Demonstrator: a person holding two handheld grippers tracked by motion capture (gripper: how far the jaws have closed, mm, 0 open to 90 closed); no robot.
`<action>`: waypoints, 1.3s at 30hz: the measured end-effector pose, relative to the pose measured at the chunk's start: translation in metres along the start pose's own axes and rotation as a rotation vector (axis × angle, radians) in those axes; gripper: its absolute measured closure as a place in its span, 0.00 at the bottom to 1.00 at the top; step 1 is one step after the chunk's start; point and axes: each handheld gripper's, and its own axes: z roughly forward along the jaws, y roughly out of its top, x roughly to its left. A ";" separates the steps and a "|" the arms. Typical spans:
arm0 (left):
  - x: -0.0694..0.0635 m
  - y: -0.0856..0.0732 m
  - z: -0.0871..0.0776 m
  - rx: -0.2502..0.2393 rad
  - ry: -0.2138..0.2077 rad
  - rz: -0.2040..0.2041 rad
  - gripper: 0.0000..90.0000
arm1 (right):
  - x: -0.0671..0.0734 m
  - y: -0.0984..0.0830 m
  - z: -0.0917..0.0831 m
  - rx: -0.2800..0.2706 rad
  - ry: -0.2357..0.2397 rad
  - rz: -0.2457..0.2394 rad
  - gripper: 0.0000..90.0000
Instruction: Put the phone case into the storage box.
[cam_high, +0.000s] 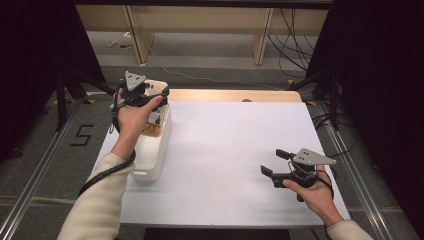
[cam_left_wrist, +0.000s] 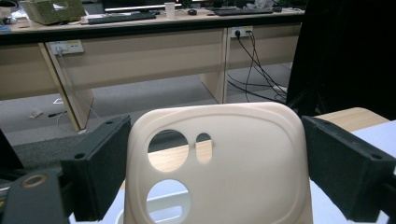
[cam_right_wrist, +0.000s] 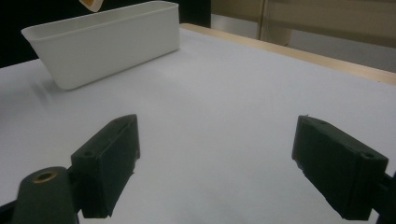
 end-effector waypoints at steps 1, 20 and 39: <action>0.000 0.000 0.001 0.000 0.003 0.000 0.13 | 0.000 0.000 0.000 0.000 0.001 -0.001 0.18; 0.002 0.000 0.014 0.012 0.018 0.000 0.13 | 0.000 0.000 0.000 0.000 0.002 -0.001 0.18; 0.007 0.002 0.024 0.025 0.029 0.002 0.13 | 0.000 0.000 0.000 -0.001 0.003 0.000 0.18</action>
